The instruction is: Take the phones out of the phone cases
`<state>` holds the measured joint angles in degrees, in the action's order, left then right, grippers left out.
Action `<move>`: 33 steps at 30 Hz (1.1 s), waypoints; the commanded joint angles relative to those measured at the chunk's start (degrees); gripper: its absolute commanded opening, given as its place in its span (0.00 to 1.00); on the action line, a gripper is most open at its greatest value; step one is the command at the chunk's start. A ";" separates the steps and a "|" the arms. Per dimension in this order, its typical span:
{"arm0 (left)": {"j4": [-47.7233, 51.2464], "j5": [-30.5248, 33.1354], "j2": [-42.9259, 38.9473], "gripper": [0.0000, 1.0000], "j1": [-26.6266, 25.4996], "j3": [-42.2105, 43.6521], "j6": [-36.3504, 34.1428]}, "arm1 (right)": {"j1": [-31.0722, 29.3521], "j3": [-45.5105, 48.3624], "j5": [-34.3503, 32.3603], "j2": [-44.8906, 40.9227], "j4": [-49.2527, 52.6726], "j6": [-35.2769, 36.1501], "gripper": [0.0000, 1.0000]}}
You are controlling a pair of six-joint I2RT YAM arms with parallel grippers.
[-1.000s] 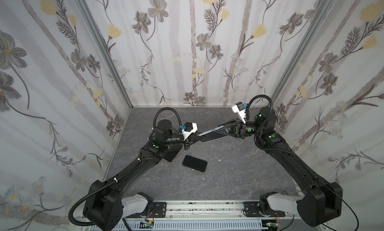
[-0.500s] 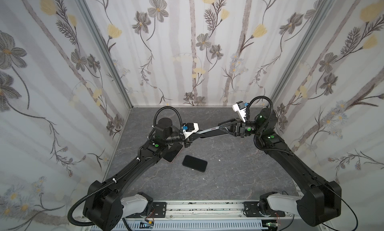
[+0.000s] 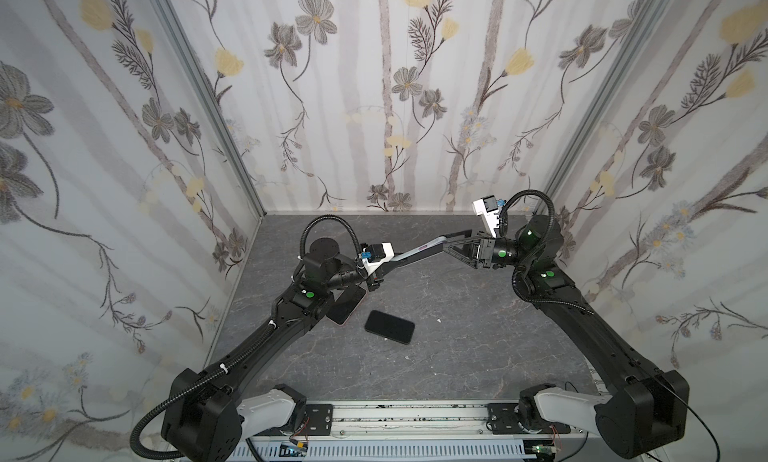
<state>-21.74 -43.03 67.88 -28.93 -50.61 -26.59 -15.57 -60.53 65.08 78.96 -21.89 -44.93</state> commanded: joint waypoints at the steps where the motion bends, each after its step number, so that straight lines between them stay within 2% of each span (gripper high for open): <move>1: -4.61 3.20 -1.43 0.00 -0.34 1.24 3.39 | 2.21 0.57 -10.03 -1.78 -4.39 0.79 1.00; 5: -8.63 3.95 -3.26 0.00 -0.42 3.60 11.22 | 3.38 5.32 -17.59 -5.29 -7.44 5.87 1.00; 9: -15.20 5.53 -3.63 0.00 -0.43 4.63 25.51 | 1.72 8.10 -19.22 -7.16 -4.95 13.44 1.00; 12: -18.55 7.33 -2.41 0.00 -0.42 3.52 39.11 | -0.38 10.50 -20.07 -8.49 -3.45 18.22 0.99; 16: -23.97 6.84 -0.79 0.00 -0.43 2.49 52.18 | -4.15 13.07 -17.79 -8.69 -7.51 19.79 0.94; 21: -34.08 1.45 2.50 0.00 -0.50 1.38 65.58 | -8.17 12.98 -16.22 -6.20 -13.76 18.29 0.80; 25: -38.73 -2.04 4.01 0.00 -1.30 0.18 70.49 | -10.51 12.09 -15.85 -3.45 -22.16 13.14 0.68; 33: -40.40 -3.93 5.45 0.00 -2.75 -0.56 71.58 | -12.77 11.14 -12.46 1.78 -35.53 3.74 0.51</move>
<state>-56.40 -45.71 73.17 -31.53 -50.63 42.76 -28.14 -48.86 50.94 79.96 -48.73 -36.38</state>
